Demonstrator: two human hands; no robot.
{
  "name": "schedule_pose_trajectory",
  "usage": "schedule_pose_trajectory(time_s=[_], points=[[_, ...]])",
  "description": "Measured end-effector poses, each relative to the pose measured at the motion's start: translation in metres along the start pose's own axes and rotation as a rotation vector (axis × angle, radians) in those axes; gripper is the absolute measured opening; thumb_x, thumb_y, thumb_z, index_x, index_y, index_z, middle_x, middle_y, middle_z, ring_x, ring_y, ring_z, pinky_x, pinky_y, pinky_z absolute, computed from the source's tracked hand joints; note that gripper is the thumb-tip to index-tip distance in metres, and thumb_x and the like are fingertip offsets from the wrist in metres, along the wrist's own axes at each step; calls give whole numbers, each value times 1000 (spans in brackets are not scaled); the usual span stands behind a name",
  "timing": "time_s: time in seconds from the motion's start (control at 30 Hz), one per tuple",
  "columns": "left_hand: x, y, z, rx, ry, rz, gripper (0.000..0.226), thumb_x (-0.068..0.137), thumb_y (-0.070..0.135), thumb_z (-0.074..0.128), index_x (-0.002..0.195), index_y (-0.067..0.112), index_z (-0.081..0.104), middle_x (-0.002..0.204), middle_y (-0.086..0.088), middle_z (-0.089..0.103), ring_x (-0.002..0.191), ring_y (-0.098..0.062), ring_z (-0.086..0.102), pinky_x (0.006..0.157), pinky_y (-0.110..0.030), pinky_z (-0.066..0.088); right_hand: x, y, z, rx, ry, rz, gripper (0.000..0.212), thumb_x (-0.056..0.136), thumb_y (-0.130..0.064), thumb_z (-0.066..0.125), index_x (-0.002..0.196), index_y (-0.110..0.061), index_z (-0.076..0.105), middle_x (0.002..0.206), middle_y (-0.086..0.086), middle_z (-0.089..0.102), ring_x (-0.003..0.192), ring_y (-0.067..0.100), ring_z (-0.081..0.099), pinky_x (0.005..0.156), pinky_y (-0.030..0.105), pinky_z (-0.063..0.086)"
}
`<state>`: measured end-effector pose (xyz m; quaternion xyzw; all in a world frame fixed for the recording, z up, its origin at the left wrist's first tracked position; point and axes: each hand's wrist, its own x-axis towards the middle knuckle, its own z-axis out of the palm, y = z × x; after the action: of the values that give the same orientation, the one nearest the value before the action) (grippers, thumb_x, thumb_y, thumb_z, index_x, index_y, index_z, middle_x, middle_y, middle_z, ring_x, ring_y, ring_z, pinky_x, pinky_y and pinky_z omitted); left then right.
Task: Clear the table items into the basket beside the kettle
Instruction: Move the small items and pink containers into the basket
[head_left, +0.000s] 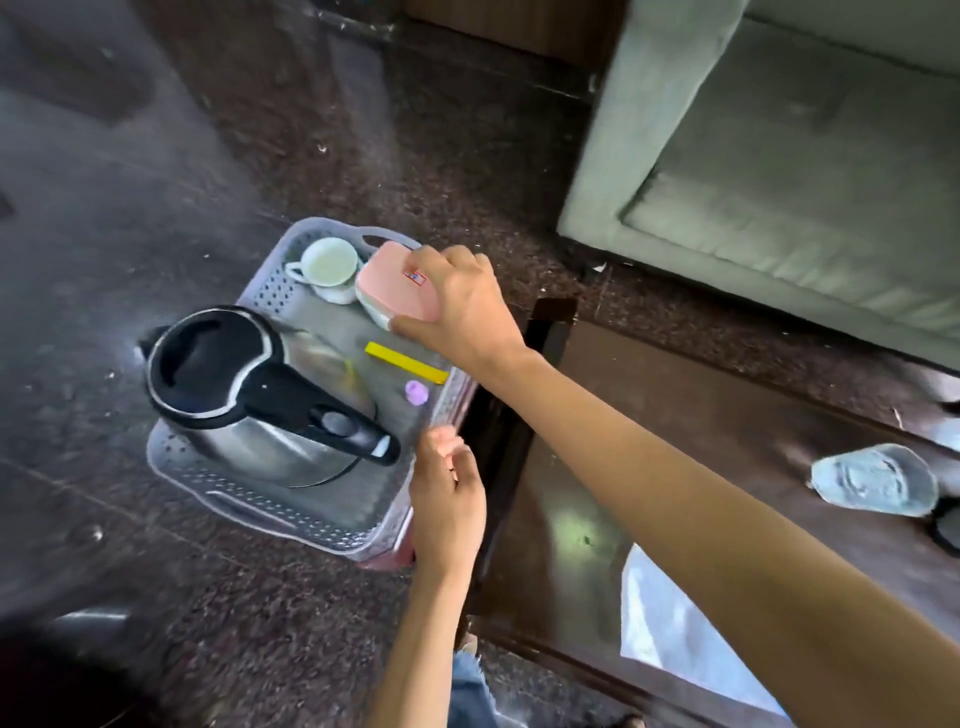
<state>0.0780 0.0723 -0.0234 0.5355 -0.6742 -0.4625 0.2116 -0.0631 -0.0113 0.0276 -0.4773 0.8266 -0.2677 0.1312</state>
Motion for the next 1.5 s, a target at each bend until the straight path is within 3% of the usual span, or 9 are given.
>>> schedule_pose_trajectory(time_s=[0.07, 0.27, 0.5, 0.63, 0.77, 0.97, 1.1, 1.3, 1.5], points=[[-2, -3, -5, -17, -58, -7, 16, 91, 0, 48, 106, 3, 54, 100, -6, 65, 92, -20, 62, 73, 0, 36, 16, -15, 14, -4, -67, -44, 59, 68, -36, 78, 121, -18, 58, 114, 13, 55, 105, 34, 47, 97, 37, 36], [1, -16, -17, -27, -188, -8, 17, 94, 6, 47, 111, 7, 51, 93, 7, 62, 76, 15, 54, 68, 3, 34, 49, -40, 52, -68, -238, -159, 55, 77, -38, 74, 126, -21, 55, 121, 11, 50, 118, 30, 39, 102, 34, 32], [5, -21, -26, -21, -239, -4, 18, 95, 10, 45, 112, 11, 51, 104, -1, 68, 86, -2, 58, 71, 2, 34, 69, -47, 71, -255, -273, -395, 51, 86, -45, 63, 129, -17, 55, 127, 15, 50, 118, 32, 40, 102, 39, 34], [2, -20, -28, -10, -232, 23, 19, 94, 9, 47, 112, 11, 52, 102, 0, 70, 82, 3, 58, 71, 2, 34, 77, -43, 75, -491, -371, -524, 50, 92, -45, 52, 133, -16, 48, 131, 17, 45, 125, 34, 36, 105, 42, 34], [-2, -18, -27, -41, -255, 3, 19, 95, 10, 46, 113, 12, 52, 102, 1, 69, 81, 10, 57, 72, 1, 37, 77, -39, 82, -651, -399, -682, 45, 89, -34, 59, 127, -10, 50, 125, 18, 46, 118, 34, 41, 96, 40, 37], [-1, -18, -26, -65, -269, -15, 19, 95, 8, 46, 113, 11, 51, 97, 7, 64, 79, 21, 54, 70, 1, 37, 66, -28, 91, -693, -345, -614, 59, 92, -39, 53, 137, -2, 40, 151, 19, 24, 130, 32, 33, 103, 37, 38], [2, -18, -25, -61, -262, -22, 19, 95, 8, 46, 112, 12, 52, 98, 6, 65, 80, 23, 53, 71, 2, 37, 65, -20, 91, -754, -388, -609, 77, 84, -49, 58, 144, -7, 35, 157, 14, 13, 137, 32, 23, 111, 42, 25], [10, -11, -22, -71, -246, -44, 18, 94, 7, 46, 110, 13, 52, 98, 5, 65, 81, 19, 55, 69, 1, 37, 64, -21, 98, -782, -213, -609, 37, 91, -19, 51, 127, -15, 56, 148, 8, 37, 129, 34, 38, 100, 43, 35], [17, -4, -23, -89, -237, -65, 17, 93, 7, 46, 108, 15, 50, 91, 7, 63, 79, 8, 58, 67, 0, 36, 72, -29, 100, -670, -222, -509, 40, 94, -22, 47, 134, -22, 49, 154, 14, 22, 136, 38, 26, 104, 45, 28]])
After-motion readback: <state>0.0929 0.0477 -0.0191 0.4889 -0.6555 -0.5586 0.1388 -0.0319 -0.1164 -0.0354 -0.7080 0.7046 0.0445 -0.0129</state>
